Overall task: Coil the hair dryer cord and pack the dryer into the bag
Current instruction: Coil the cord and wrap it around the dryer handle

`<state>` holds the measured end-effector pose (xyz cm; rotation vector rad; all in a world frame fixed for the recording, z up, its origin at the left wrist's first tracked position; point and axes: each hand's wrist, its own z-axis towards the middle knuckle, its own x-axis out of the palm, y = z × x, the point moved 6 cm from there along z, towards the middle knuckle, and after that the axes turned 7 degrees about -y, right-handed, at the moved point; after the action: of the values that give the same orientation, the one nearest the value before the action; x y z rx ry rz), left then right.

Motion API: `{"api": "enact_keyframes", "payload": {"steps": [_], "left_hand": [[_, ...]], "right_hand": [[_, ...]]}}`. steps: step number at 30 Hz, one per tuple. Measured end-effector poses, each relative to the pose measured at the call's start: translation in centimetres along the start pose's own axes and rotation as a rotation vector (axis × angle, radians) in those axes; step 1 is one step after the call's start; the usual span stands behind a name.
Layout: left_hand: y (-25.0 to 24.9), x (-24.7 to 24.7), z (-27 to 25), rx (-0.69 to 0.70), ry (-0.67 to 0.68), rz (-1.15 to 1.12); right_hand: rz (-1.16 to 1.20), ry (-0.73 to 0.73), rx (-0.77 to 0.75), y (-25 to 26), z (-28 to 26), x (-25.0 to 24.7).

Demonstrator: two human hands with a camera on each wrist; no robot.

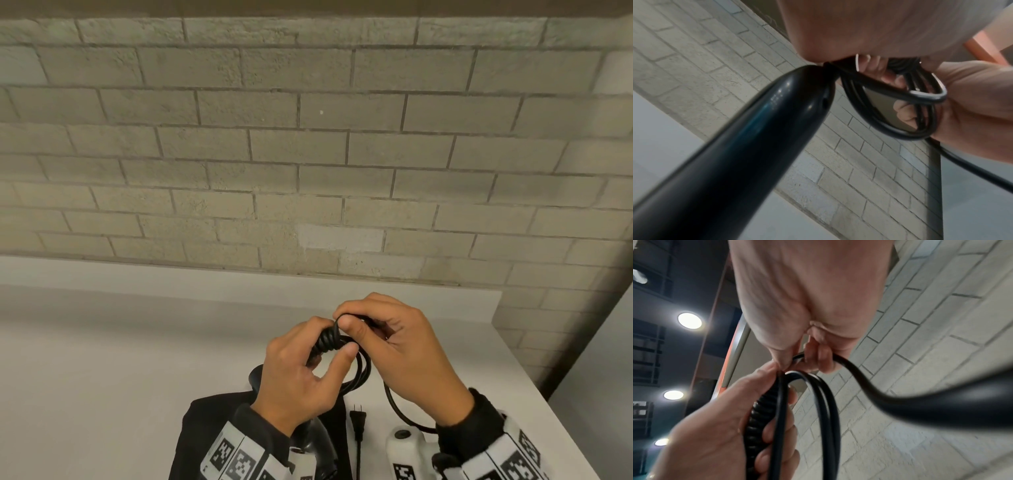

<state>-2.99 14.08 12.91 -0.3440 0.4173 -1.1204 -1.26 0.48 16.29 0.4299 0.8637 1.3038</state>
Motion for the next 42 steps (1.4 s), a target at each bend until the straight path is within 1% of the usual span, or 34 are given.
{"api": "enact_keyframes", "payload": {"steps": [6,9,11,12,14,16,18,22,25,27,30,34,36,37,38,40,41,42], "left_hand": [[0.0,0.2,0.0,0.021,0.008,0.02],[0.0,0.4,0.0,0.014,0.014,0.02],[0.0,0.5,-0.1,0.004,0.012,0.012],[0.1,0.5,0.0,-0.003,0.006,0.002],[0.2,0.4,-0.1,-0.025,-0.018,-0.036],[0.4,0.2,-0.1,-0.049,-0.046,-0.073],[0.7,-0.1,-0.1,-0.083,-0.071,-0.091],[1.2,-0.4,0.2,-0.156,-0.101,-0.123],[1.3,-0.4,0.4,-0.191,-0.11,-0.126],[1.4,-0.4,0.4,-0.231,-0.119,-0.148],[1.3,-0.2,0.4,-0.248,-0.097,-0.158],[1.1,0.1,0.5,-0.308,-0.077,-0.16],[1.1,0.1,0.5,-0.337,-0.09,-0.148],[1.1,0.1,0.5,-0.347,-0.101,-0.133],[1.2,0.1,0.6,-0.352,-0.115,-0.109],[1.0,0.2,0.6,-0.357,-0.147,-0.053],[1.0,0.3,0.6,-0.362,-0.166,-0.032],[0.9,0.4,0.6,-0.369,-0.182,-0.019]], "right_hand": [[0.145,-0.025,0.162,-2.3,-0.5,0.7],[0.319,-0.106,0.269,-2.9,-1.1,1.0],[0.356,-0.16,0.262,-3.0,-1.4,0.7],[0.355,-0.163,0.246,-3.0,-1.5,0.7],[0.402,-0.131,0.232,-3.3,-1.9,0.8],[0.453,-0.056,0.234,-3.6,-2.4,1.0],[0.443,0.004,0.241,-3.8,-2.9,1.2],[0.35,-0.027,0.29,-3.5,-2.9,0.9],[0.234,-0.004,0.283,-2.9,-2.4,0.8],[0.172,0.037,0.265,-2.4,-2.1,0.8],[0.113,0.115,0.263,-1.9,-1.6,0.7],[0.141,0.198,0.297,-1.8,-1.3,0.8],[0.147,0.143,0.306,-2.2,-1.5,0.9],[0.101,0.065,0.292,-2.5,-1.7,0.8],[0.002,-0.051,0.246,-2.6,-2.0,0.6],[-0.246,-0.283,0.074,-1.7,-2.8,0.2],[-0.333,-0.344,-0.014,-1.2,-3.3,0.6],[-0.393,-0.359,-0.064,-1.1,-3.6,1.2]]}}
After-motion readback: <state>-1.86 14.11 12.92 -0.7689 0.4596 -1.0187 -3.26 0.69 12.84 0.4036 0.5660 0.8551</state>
